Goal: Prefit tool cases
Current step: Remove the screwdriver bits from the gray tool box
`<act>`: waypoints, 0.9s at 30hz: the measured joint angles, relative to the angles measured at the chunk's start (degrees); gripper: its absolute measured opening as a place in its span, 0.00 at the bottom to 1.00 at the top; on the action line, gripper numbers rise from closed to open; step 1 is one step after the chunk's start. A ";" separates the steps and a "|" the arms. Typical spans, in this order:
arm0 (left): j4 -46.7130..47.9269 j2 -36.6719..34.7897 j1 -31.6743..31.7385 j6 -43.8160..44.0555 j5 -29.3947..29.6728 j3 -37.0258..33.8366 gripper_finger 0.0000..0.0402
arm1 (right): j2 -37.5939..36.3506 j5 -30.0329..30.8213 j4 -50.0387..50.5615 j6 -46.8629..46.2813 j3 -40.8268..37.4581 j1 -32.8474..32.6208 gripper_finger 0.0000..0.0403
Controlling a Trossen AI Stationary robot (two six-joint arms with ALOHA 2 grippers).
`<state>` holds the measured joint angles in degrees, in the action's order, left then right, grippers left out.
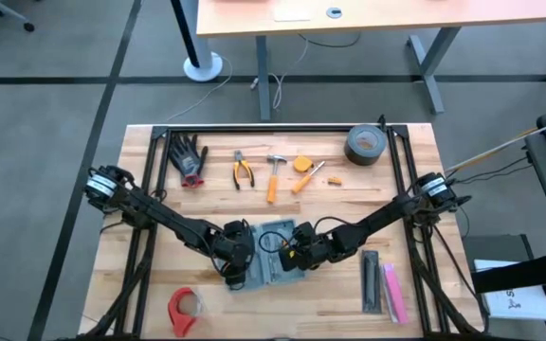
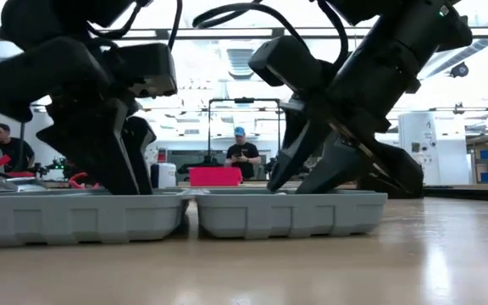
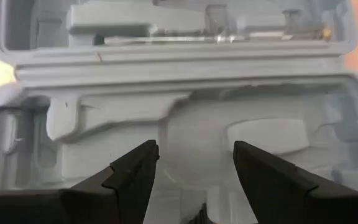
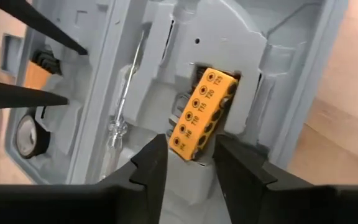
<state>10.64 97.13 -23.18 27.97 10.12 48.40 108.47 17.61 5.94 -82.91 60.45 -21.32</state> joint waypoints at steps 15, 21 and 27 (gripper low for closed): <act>-3.75 1.77 -0.04 -0.89 1.96 -0.02 0.54 | 0.31 -0.59 -5.89 5.41 -0.42 -0.06 0.29; -3.79 1.77 -0.07 -1.15 2.55 -0.04 0.53 | 0.31 -0.59 -7.25 6.51 -0.48 -0.09 0.26; -3.66 1.77 -0.07 -1.19 2.80 -0.07 0.53 | 0.31 -0.63 -9.00 7.99 -0.54 -0.13 0.26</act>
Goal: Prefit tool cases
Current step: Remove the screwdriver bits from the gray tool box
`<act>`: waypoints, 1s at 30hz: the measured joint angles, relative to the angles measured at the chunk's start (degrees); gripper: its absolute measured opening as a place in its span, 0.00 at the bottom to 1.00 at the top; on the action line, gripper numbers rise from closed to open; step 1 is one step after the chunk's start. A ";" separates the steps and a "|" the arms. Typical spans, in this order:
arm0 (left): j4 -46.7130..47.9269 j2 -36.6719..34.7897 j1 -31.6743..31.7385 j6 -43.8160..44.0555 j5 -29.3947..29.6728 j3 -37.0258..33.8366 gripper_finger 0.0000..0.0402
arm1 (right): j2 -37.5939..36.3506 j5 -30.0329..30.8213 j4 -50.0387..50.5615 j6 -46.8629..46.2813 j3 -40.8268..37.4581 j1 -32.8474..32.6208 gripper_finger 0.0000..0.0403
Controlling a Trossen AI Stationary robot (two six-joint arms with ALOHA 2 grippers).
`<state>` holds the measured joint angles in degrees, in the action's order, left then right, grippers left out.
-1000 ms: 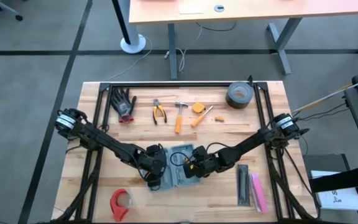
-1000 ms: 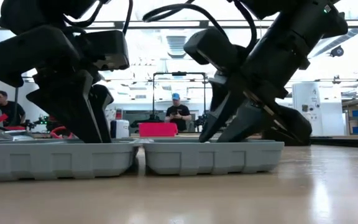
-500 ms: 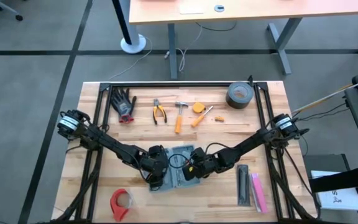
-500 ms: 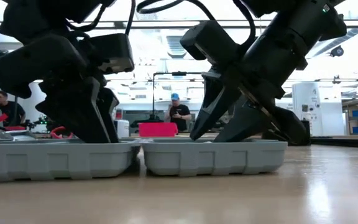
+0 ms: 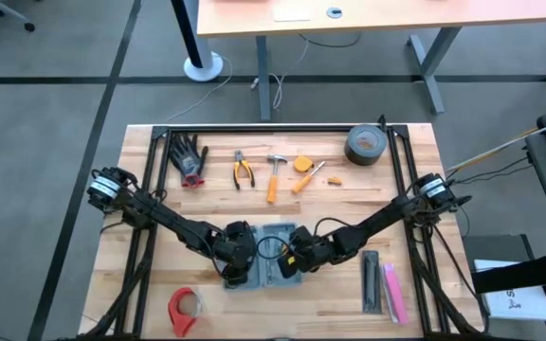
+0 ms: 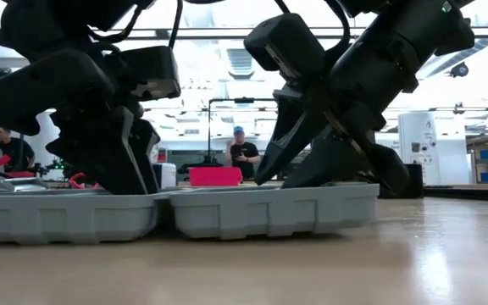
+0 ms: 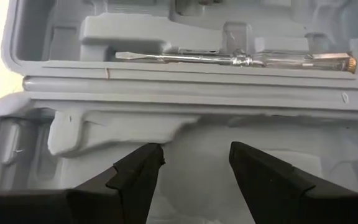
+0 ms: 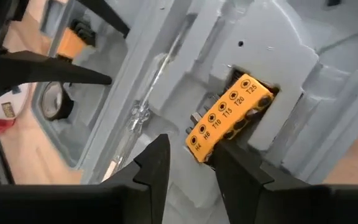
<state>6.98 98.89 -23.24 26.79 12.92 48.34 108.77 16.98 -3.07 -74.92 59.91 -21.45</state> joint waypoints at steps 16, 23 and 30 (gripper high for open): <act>0.20 -0.25 0.00 0.22 -1.15 0.11 0.53 | -2.09 0.31 0.97 2.87 0.39 -0.03 0.22; 4.05 -3.26 -0.07 0.28 -1.80 0.41 0.54 | -4.99 1.29 22.02 11.01 7.63 -0.55 0.26; 6.52 -6.66 -0.07 3.77 -5.41 0.48 0.56 | -4.59 1.10 30.74 20.60 12.94 -0.90 0.33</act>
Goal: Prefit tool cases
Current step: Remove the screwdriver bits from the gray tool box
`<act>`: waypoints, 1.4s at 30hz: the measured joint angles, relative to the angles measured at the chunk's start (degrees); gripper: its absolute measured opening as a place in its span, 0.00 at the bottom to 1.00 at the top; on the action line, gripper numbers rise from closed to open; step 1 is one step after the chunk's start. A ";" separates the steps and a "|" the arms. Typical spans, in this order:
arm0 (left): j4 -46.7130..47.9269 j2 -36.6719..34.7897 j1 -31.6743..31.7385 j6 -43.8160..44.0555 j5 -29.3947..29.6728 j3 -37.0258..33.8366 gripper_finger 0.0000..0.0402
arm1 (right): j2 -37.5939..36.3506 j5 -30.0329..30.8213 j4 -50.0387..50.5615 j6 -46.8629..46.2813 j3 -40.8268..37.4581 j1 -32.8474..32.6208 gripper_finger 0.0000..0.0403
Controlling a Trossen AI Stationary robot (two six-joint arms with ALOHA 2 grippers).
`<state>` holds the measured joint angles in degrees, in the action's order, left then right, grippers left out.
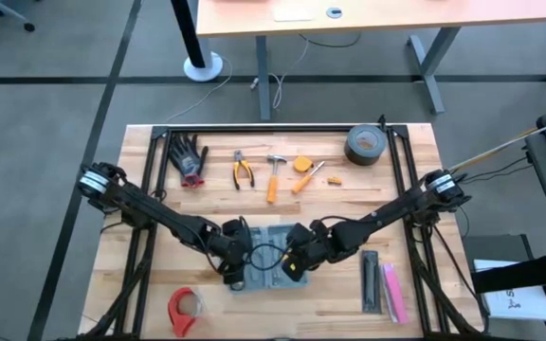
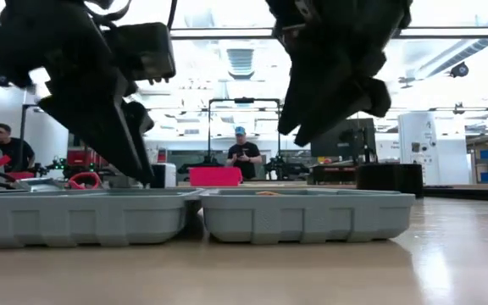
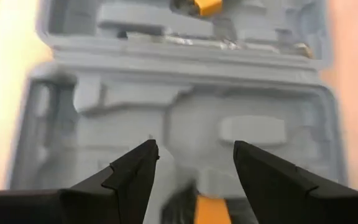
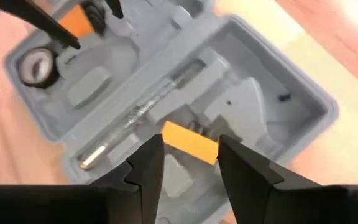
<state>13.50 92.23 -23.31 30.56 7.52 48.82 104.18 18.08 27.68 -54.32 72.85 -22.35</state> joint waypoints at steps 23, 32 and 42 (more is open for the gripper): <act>8.01 -2.15 -3.82 10.76 -4.00 0.22 0.55 | 8.90 -2.37 7.18 38.04 10.20 0.28 0.39; 8.45 -2.15 -5.16 11.43 -1.08 -0.37 0.56 | 9.72 -5.87 6.76 40.77 10.57 2.64 0.39; 10.04 -2.43 -6.76 12.99 0.92 -0.92 0.55 | 11.66 -8.72 5.77 43.05 10.44 3.95 0.39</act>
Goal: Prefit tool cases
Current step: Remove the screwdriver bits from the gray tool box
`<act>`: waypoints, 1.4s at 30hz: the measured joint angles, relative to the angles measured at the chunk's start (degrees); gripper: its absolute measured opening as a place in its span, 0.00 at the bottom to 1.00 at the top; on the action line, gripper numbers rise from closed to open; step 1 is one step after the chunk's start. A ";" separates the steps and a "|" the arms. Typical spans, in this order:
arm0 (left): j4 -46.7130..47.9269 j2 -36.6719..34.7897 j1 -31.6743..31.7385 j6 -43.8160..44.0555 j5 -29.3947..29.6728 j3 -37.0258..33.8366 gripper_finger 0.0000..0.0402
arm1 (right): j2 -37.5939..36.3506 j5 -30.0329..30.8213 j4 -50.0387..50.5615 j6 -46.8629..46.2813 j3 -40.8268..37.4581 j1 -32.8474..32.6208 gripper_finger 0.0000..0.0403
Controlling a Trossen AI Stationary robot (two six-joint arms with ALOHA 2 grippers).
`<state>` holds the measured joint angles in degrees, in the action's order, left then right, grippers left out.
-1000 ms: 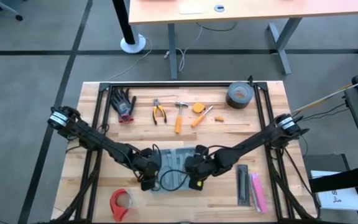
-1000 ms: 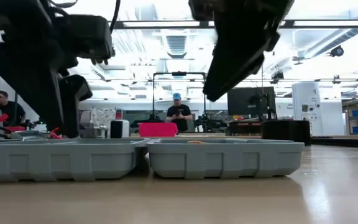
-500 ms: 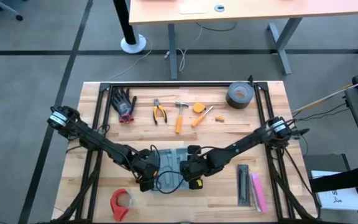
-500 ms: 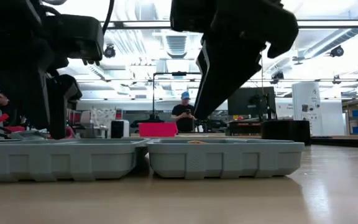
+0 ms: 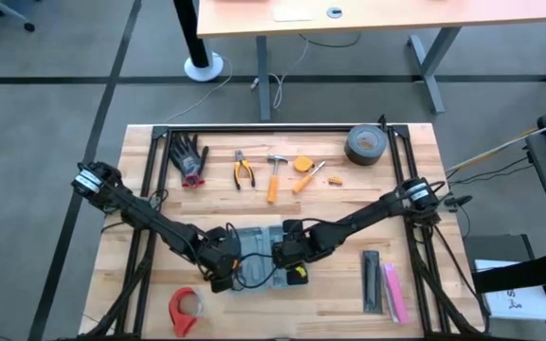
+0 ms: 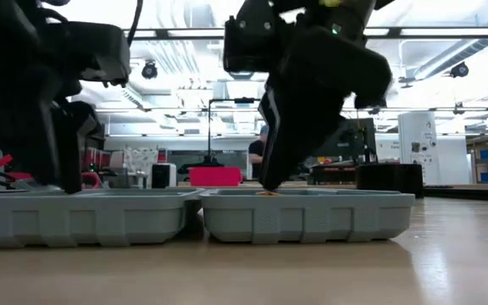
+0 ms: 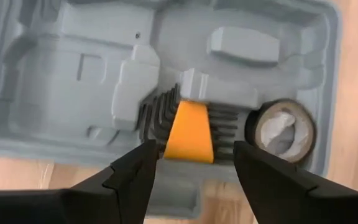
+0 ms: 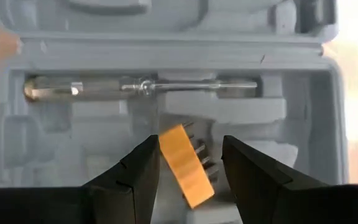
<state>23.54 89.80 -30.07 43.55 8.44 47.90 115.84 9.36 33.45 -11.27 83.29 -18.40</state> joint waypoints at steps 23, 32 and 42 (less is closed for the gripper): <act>0.33 -1.37 -1.24 3.11 0.06 -1.55 0.55 | 5.36 -1.94 -3.38 1.64 1.45 0.79 0.26; 0.43 -1.64 -1.24 3.52 0.04 -1.55 0.56 | 5.56 -1.45 2.42 2.54 5.21 0.90 0.09; 0.50 -2.28 -1.25 3.54 -0.15 -1.55 0.54 | 5.63 2.06 17.64 4.35 12.77 0.93 0.06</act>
<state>24.04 87.52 -31.32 47.09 8.29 46.35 121.47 11.43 51.10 -6.92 96.06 -17.47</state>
